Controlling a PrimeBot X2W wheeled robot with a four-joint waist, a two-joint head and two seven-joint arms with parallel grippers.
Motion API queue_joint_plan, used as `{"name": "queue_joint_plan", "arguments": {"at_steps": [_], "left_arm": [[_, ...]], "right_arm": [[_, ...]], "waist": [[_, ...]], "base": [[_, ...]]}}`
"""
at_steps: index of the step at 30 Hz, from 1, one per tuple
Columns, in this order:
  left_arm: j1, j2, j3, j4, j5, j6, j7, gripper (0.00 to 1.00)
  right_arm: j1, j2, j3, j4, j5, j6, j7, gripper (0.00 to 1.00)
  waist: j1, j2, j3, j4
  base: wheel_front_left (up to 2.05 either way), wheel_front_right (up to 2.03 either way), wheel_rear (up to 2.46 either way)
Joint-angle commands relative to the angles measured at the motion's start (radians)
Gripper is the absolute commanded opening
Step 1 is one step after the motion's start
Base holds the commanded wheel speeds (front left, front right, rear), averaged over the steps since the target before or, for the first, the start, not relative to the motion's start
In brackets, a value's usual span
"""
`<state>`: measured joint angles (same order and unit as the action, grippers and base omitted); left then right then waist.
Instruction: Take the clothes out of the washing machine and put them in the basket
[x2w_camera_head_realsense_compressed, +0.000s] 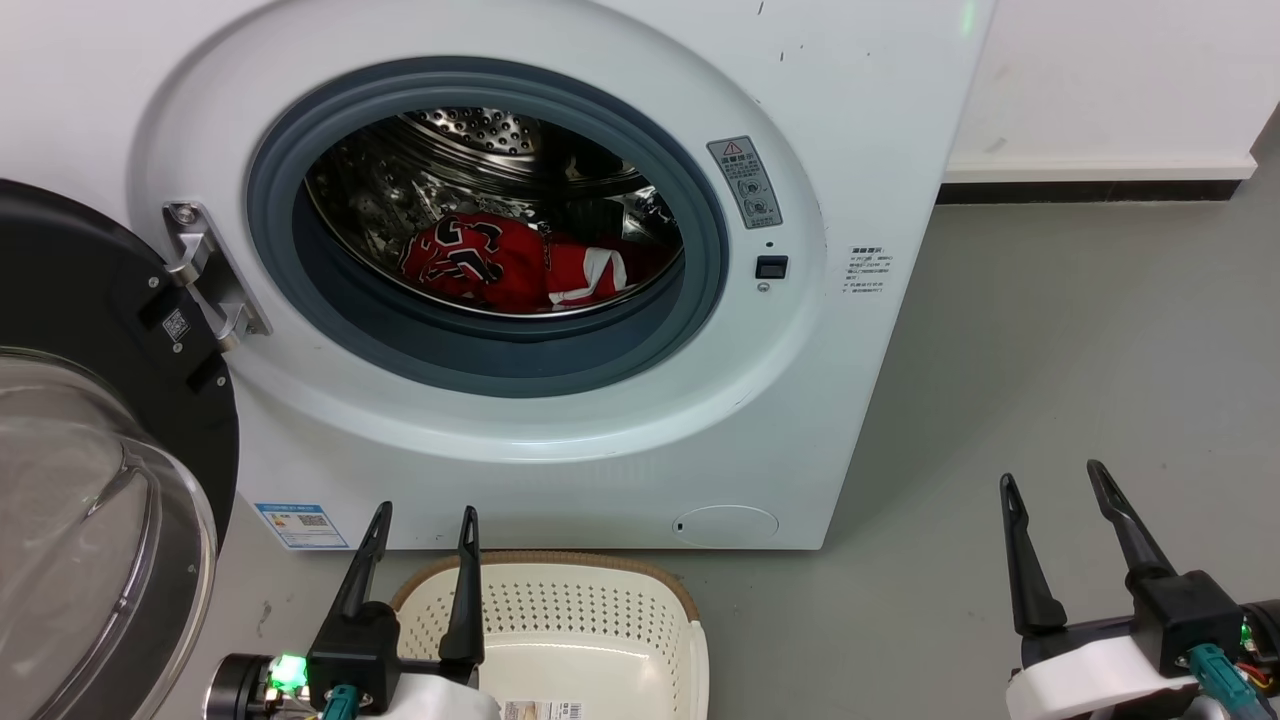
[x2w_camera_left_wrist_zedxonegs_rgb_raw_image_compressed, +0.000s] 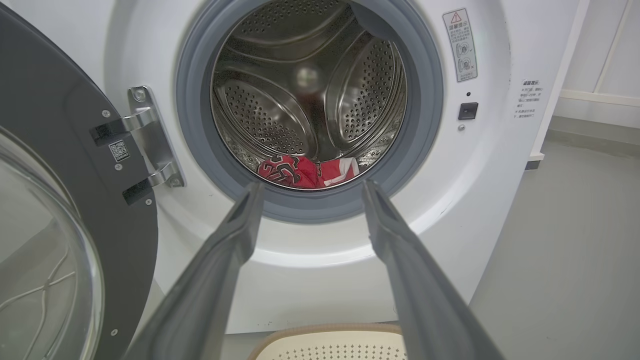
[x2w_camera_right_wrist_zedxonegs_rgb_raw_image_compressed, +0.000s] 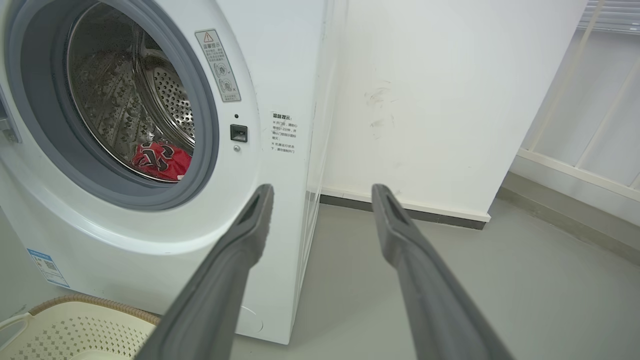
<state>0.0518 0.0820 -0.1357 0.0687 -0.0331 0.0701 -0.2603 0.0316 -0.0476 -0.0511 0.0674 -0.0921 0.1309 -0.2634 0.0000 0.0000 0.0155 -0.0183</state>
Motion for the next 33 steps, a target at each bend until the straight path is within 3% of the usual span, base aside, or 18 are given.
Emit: {"name": "queue_joint_plan", "arguments": {"at_steps": [1,16,24,33], "left_arm": [[0.005,-0.004,0.002,0.003,0.005,-0.001,-0.007,1.00],[0.007,-0.016,0.023,0.003,0.014,-0.016,-0.006,1.00],[-0.033,-0.002,0.041,0.013,0.019,-0.029,-0.005,1.00],[-0.252,0.106,0.074,0.104,0.036,-0.084,-0.005,1.00]], "right_arm": [[0.010,-0.005,-0.001,0.003,0.004,0.000,-0.002,1.00],[-0.003,-0.004,0.006,0.029,0.051,0.000,-0.002,1.00],[-0.048,-0.004,0.007,0.027,0.068,0.000,-0.002,1.00],[-0.131,-0.003,0.028,0.012,0.114,0.000,-0.002,1.00]], "waist": [[0.0000,0.0000,0.000,0.000],[0.0000,0.0000,0.002,-0.002],[0.0000,0.0000,0.070,-0.065],[0.0000,0.0000,0.269,-0.165]], "base": [[0.00,0.00,0.00],[0.00,0.00,0.00],[0.00,0.00,0.00],[0.00,0.00,0.00]]}}
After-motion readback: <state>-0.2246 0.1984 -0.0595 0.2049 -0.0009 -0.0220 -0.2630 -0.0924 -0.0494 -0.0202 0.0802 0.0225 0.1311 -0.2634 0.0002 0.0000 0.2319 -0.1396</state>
